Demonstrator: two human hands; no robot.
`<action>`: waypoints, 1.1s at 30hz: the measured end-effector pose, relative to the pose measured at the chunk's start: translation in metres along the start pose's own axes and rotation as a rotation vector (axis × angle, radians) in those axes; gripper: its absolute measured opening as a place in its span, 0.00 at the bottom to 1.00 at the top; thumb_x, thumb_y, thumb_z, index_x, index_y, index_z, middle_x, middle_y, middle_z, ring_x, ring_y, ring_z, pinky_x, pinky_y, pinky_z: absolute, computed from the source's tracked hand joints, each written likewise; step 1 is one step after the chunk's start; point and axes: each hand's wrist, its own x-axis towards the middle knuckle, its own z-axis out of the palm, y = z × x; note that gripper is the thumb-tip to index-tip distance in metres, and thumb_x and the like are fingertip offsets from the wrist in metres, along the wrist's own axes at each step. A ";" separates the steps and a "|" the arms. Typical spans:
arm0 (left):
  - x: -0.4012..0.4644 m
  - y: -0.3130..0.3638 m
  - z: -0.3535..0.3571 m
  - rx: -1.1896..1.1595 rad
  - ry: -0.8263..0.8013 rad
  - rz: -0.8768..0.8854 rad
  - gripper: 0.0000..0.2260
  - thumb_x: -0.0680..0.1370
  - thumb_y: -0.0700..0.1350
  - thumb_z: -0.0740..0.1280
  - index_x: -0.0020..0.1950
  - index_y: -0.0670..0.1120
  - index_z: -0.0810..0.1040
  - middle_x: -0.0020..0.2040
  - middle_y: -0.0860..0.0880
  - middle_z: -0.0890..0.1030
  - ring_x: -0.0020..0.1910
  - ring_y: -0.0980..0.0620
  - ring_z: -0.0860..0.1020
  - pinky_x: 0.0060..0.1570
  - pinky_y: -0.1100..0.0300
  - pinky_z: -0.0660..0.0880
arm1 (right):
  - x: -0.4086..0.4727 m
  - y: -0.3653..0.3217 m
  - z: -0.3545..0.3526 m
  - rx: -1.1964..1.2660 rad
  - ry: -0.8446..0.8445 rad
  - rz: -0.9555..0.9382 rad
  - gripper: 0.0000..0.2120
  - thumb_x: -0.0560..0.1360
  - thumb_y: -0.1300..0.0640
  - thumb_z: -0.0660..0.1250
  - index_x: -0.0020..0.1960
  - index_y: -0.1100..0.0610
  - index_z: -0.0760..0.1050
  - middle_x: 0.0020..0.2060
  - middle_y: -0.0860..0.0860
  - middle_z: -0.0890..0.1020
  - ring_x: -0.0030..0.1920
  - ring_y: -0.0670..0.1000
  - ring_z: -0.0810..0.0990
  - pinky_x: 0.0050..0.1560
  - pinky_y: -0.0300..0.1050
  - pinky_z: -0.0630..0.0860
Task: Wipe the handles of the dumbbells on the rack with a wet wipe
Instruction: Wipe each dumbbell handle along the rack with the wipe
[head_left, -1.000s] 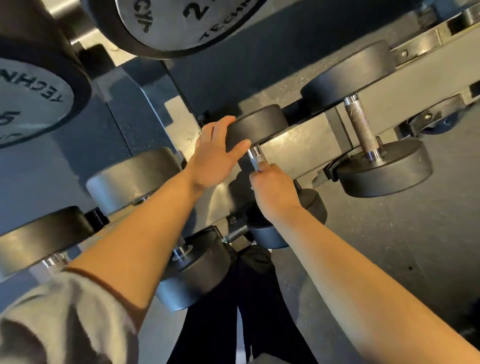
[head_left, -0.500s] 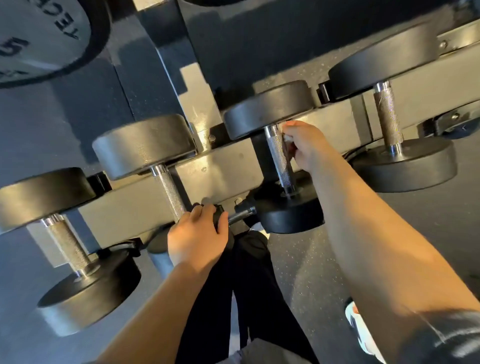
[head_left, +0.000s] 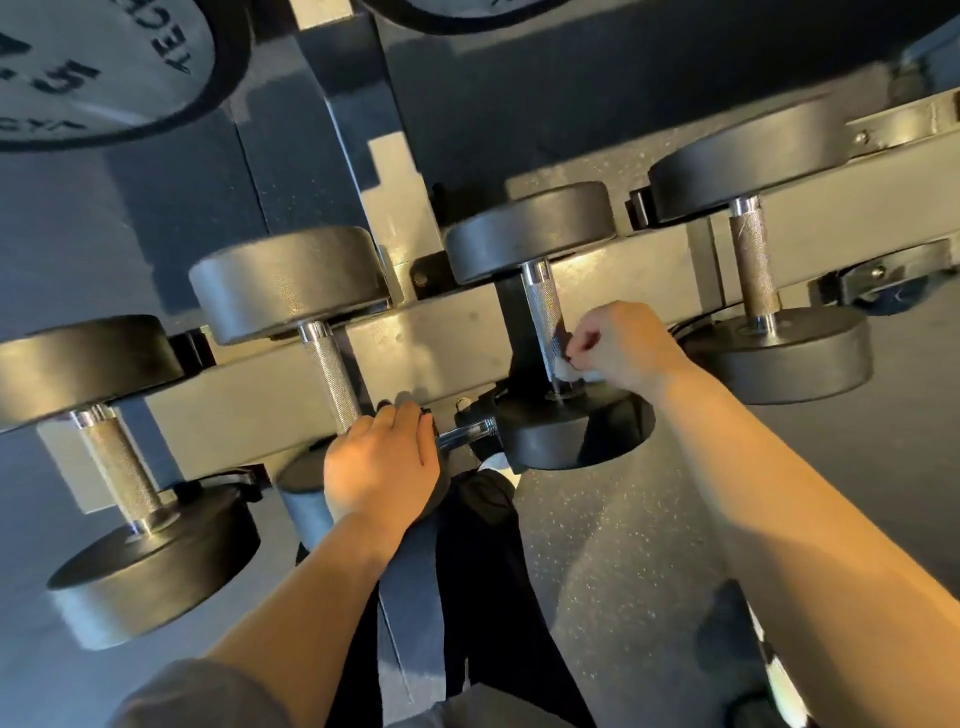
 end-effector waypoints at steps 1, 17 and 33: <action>0.000 0.000 -0.001 -0.011 -0.002 0.002 0.13 0.78 0.48 0.58 0.45 0.44 0.81 0.32 0.48 0.78 0.28 0.45 0.76 0.27 0.58 0.69 | -0.001 -0.010 0.004 -0.019 0.182 -0.128 0.04 0.72 0.63 0.68 0.39 0.62 0.79 0.38 0.54 0.80 0.40 0.53 0.77 0.41 0.42 0.70; -0.018 -0.047 -0.024 -0.835 0.013 -0.179 0.08 0.82 0.42 0.60 0.53 0.48 0.79 0.46 0.52 0.82 0.45 0.50 0.80 0.46 0.54 0.77 | -0.003 -0.056 0.068 -0.855 -0.069 -0.081 0.12 0.78 0.65 0.58 0.59 0.62 0.76 0.56 0.57 0.79 0.58 0.56 0.77 0.53 0.46 0.75; -0.083 -0.261 -0.097 -0.706 -0.148 -0.135 0.04 0.79 0.46 0.65 0.49 0.50 0.80 0.45 0.53 0.81 0.45 0.50 0.79 0.46 0.56 0.76 | -0.045 -0.234 0.156 -0.514 -0.159 0.177 0.17 0.79 0.55 0.55 0.64 0.60 0.71 0.61 0.60 0.76 0.59 0.62 0.75 0.53 0.49 0.73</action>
